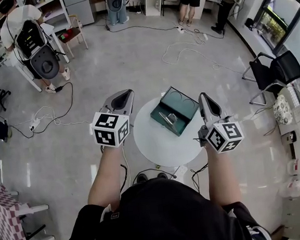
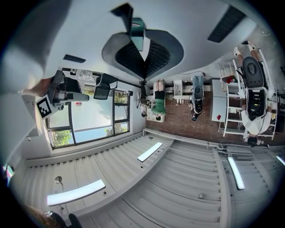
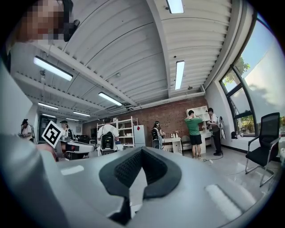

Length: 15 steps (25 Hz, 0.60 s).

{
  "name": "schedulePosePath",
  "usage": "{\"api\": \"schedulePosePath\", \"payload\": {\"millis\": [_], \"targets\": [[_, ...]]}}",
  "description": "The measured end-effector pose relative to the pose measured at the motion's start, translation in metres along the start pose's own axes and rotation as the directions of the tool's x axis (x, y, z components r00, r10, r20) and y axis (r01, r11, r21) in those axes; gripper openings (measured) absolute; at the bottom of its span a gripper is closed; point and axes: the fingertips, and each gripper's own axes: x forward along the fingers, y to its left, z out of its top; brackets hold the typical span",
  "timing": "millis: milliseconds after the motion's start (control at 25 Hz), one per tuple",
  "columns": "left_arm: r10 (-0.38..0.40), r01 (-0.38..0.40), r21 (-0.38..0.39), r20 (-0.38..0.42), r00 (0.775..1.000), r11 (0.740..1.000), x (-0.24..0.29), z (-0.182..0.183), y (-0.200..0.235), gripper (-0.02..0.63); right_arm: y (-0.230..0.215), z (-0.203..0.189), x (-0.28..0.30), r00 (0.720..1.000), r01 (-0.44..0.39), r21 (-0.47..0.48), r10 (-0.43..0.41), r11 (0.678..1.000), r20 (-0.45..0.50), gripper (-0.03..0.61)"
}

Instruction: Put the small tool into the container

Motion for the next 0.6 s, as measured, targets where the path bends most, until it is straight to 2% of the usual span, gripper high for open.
{"api": "schedulePosePath", "payload": {"millis": [600], "targets": [[-0.042, 0.042, 0.012, -0.006, 0.999, 0.999, 0.01, 0.004, -0.02, 0.005, -0.011, -0.01, -0.009, 0.999, 0.02, 0.039, -0.019, 0.999, -0.028, 0.008]]}}
